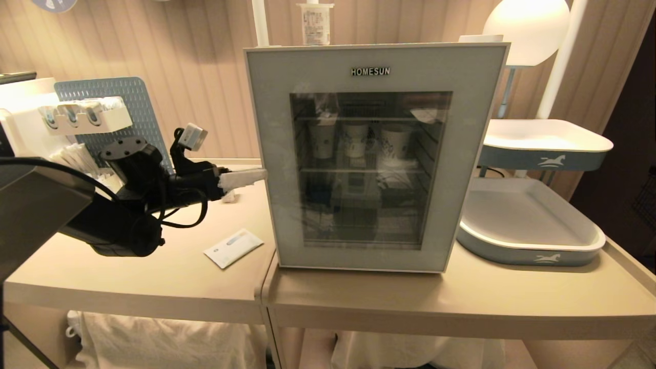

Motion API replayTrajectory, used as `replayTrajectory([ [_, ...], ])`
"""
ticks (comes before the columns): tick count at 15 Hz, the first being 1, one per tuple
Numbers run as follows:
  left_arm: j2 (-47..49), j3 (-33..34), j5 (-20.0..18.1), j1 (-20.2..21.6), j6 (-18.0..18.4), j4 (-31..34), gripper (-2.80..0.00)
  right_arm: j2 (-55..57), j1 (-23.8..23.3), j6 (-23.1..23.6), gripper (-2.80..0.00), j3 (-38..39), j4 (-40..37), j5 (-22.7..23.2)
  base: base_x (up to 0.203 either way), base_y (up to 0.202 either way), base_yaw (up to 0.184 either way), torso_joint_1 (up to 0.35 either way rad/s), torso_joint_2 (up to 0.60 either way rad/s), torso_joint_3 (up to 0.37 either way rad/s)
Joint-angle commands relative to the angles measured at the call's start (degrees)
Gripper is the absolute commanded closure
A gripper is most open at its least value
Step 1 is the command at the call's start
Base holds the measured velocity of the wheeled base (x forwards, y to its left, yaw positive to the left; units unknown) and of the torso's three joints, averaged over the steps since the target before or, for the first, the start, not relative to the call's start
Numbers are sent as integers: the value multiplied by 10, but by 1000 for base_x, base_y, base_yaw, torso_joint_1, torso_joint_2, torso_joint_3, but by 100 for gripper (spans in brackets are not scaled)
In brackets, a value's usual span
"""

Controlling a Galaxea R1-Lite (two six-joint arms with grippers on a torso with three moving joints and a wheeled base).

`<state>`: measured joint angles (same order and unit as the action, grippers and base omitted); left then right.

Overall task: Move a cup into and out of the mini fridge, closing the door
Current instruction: Open the freezer door

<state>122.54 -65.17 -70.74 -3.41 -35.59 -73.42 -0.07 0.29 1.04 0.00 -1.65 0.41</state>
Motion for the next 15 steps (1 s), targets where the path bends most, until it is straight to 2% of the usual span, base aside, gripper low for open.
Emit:
replayTrajectory([
  [1,-2,9,-5,-14,-3,-5,-280,1,1,0,0,1,0,0,0,0,0,0,0,0],
  [6,-3,15,-5,-47,0,-6,-280,1,1,0,0,1,0,0,0,0,0,0,0,0],
  [15,-56,126,-12,-53,0,-86,-280,1,1,0,0,1,0,0,0,0,0,0,0,0],
])
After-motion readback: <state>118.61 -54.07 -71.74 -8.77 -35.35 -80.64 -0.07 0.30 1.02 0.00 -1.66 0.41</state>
